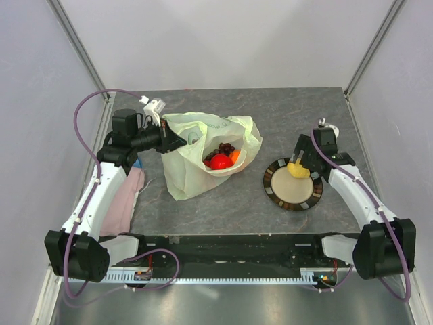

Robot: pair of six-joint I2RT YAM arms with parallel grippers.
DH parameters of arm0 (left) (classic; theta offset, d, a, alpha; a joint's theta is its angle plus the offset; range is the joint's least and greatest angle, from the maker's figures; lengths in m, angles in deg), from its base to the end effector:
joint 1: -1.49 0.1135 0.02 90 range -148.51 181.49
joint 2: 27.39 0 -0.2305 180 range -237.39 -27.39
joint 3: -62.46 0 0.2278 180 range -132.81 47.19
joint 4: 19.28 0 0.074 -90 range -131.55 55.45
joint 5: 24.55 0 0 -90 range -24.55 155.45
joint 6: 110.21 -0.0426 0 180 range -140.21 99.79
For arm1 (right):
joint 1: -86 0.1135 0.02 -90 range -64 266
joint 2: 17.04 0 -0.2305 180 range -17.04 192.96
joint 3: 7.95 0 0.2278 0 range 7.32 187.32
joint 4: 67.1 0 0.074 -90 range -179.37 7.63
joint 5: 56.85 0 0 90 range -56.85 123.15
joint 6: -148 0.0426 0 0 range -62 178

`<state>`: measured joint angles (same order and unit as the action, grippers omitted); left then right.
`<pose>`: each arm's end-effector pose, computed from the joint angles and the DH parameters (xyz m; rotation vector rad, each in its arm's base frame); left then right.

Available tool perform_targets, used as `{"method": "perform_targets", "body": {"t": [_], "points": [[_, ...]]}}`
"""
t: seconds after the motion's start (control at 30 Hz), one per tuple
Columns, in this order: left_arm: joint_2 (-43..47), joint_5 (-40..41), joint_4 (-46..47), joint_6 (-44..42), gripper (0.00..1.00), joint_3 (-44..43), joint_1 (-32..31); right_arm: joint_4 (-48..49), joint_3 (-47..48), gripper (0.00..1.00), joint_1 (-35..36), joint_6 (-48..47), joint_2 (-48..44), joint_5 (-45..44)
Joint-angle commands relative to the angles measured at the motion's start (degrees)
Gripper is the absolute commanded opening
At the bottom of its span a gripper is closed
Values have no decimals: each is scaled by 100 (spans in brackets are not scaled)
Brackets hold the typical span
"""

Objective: Place the fruits into the plastic bag

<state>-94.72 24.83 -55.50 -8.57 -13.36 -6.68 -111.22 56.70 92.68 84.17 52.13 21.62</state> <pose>0.2441 -0.0631 0.3103 0.3875 2.0187 -0.9398 0.2410 0.0196 0.2241 0.4954 2.3455 0.0237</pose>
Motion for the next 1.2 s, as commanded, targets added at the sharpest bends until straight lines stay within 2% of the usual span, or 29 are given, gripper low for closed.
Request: {"method": "perform_targets", "body": {"t": [0.0,0.4,0.73,0.83,0.87,0.97,1.17], "points": [[71,-104,117,137,1,-53,8,273,-34,94,114,2,149,-331],[71,-86,109,128,2,-44,8,581,-34,97,387,54,1037,-622],[36,-78,109,128,2,-44,8,722,-140,94,440,134,1512,-684],[36,-86,109,137,1,-44,-1,740,-149,86,440,151,1547,-693],[27,-86,100,137,2,-44,-1,739,-149,78,448,151,1547,-693],[18,-86,109,137,2,-44,8,722,-140,67,440,116,1495,-693],[27,-95,100,146,2,-44,-1,652,-157,54,457,107,1162,-728]]}}
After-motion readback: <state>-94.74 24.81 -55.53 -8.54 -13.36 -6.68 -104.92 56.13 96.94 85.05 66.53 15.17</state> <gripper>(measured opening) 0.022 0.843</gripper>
